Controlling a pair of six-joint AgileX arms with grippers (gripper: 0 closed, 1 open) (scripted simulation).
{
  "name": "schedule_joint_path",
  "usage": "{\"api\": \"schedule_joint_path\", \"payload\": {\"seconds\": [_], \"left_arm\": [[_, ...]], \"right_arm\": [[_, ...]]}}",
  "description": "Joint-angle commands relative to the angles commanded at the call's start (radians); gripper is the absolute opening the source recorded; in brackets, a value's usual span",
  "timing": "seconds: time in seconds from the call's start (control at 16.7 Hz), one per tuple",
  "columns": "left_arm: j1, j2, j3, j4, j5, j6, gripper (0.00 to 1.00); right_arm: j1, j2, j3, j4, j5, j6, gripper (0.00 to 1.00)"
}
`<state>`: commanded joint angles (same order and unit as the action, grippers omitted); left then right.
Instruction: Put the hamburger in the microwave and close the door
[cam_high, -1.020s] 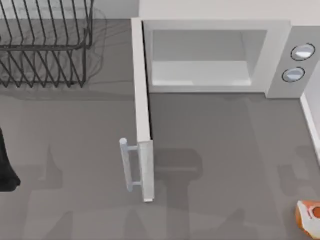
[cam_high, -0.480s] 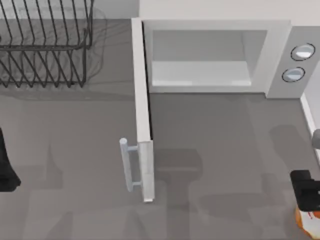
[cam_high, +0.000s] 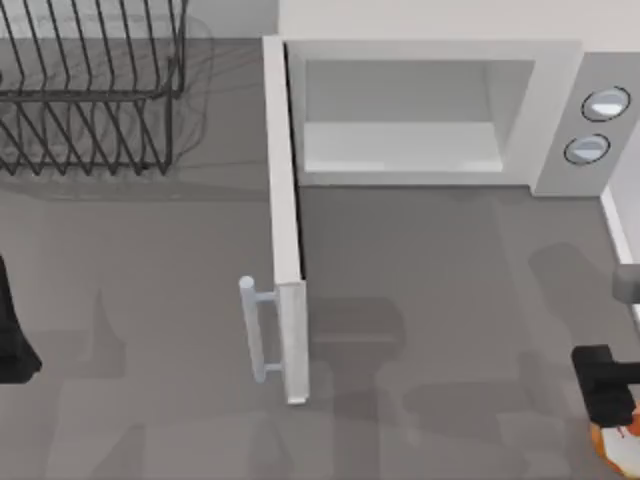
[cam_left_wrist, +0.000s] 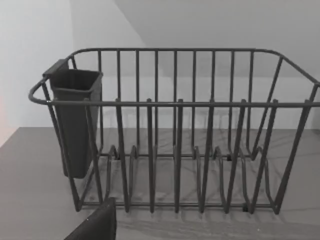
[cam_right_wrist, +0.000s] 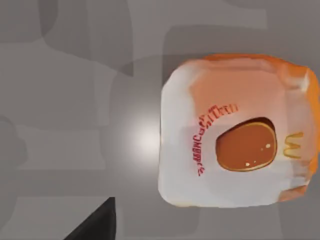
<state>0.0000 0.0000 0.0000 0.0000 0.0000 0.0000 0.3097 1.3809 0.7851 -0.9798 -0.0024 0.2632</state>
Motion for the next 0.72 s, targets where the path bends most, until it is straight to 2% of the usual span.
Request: {"api": "schedule_joint_path", "payload": {"seconds": [0.18,0.54,0.72], "left_arm": [[0.0,0.0,0.0,0.0,0.0,0.0,1.0],[0.0,0.0,0.0,0.0,0.0,0.0,1.0],[0.0,0.0,0.0,0.0,0.0,0.0,1.0]], "right_arm": [[0.002,0.022,-0.023,0.039,0.0,-0.001,1.0],[0.007,0.158,-0.157,0.324,0.0,0.006,1.0],[0.009,0.2,-0.194,0.391,0.0,0.008,1.0]]}}
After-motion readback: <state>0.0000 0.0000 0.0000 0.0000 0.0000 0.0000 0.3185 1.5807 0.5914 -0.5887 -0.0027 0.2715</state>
